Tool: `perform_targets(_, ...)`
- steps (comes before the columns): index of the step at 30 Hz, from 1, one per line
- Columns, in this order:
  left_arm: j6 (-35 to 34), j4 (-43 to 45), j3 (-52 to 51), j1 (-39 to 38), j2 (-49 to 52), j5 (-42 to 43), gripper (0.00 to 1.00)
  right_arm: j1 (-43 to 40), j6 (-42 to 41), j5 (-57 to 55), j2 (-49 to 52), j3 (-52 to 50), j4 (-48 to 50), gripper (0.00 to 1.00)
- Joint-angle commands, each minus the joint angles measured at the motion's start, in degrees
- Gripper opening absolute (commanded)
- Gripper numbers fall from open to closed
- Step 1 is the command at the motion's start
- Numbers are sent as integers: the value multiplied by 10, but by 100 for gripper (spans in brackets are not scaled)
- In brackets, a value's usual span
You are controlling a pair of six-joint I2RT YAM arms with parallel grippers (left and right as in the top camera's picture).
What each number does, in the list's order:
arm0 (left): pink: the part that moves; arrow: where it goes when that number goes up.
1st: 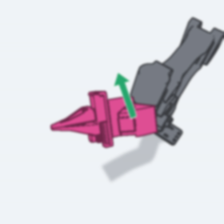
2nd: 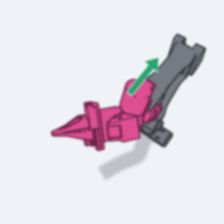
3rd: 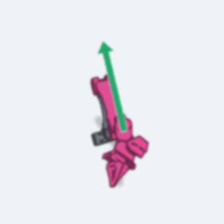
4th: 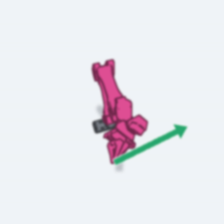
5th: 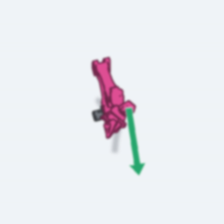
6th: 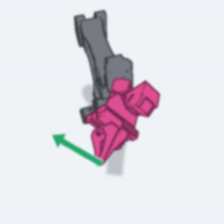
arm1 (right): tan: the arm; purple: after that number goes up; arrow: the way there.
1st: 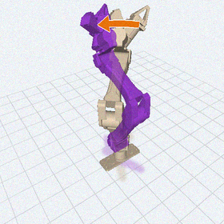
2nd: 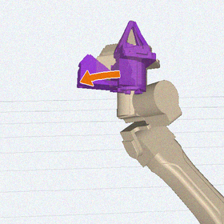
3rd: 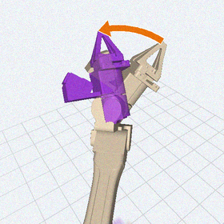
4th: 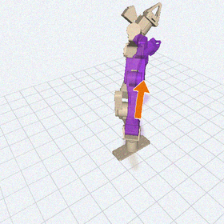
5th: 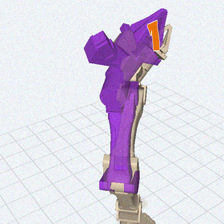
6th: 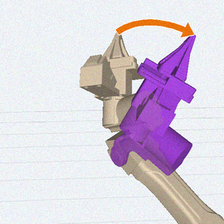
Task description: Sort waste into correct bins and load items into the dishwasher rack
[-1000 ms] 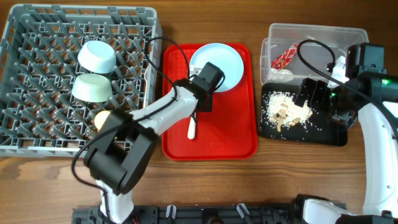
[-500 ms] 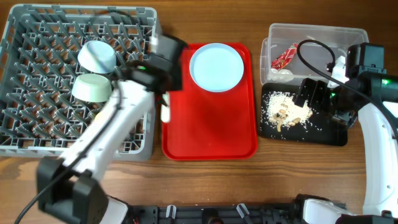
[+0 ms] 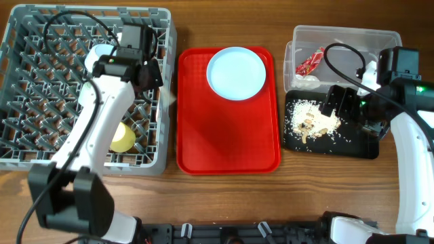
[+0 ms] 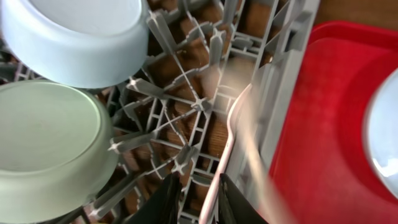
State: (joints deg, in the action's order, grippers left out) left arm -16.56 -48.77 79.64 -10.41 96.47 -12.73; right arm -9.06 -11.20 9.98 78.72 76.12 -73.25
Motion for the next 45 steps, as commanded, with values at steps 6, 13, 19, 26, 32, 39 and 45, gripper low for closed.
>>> perform_targets(6,10,1,6,2,47,7,26,-1,8,-10,-12,5,-3,100)
perform_targets(13,10,1,6,2,40,18,31,-1,7,-10,-12,5,-3,100)
perform_targets(19,10,1,6,2,40,62,38,-1,7,-10,-12,5,-3,100)
perform_targets(26,10,23,7,-6,35,162,57,-1,7,-10,-12,5,-1,100)
perform_targets(32,-37,26,43,-36,28,185,69,-1,7,-10,-12,5,0,100)
perform_targets(39,-65,-19,191,-58,28,185,75,-1,7,-10,-12,5,3,100)
perform_targets(45,-79,44,219,-69,39,155,77,-1,7,-10,-12,5,3,100)
